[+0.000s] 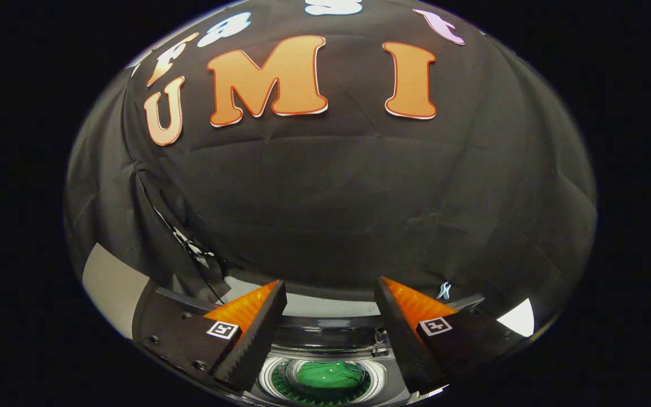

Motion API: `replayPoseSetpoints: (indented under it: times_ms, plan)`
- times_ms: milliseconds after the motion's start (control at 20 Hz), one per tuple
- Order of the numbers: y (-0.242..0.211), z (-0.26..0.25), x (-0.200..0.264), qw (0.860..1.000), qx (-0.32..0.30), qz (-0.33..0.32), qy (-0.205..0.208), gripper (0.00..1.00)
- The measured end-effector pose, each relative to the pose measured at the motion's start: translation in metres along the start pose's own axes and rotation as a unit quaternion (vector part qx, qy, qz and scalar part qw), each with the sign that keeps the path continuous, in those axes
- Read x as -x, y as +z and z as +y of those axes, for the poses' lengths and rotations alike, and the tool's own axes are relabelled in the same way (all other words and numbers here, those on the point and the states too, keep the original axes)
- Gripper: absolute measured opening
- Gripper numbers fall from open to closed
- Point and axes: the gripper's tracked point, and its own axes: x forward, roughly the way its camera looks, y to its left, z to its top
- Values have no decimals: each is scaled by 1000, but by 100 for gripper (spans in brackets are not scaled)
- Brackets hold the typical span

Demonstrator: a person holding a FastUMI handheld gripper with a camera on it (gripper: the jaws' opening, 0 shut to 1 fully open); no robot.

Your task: Put the clothes into the washing machine and then close the washing machine lid.

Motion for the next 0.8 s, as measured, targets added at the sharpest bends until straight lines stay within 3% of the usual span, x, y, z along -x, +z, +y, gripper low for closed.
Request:
replayPoseSetpoints:
  times_ms: [300,800]
  plan:
    - [0,4,2,1000,-11,-6,13,97]
    - [-40,6,60,999,-4,-38,20,98]
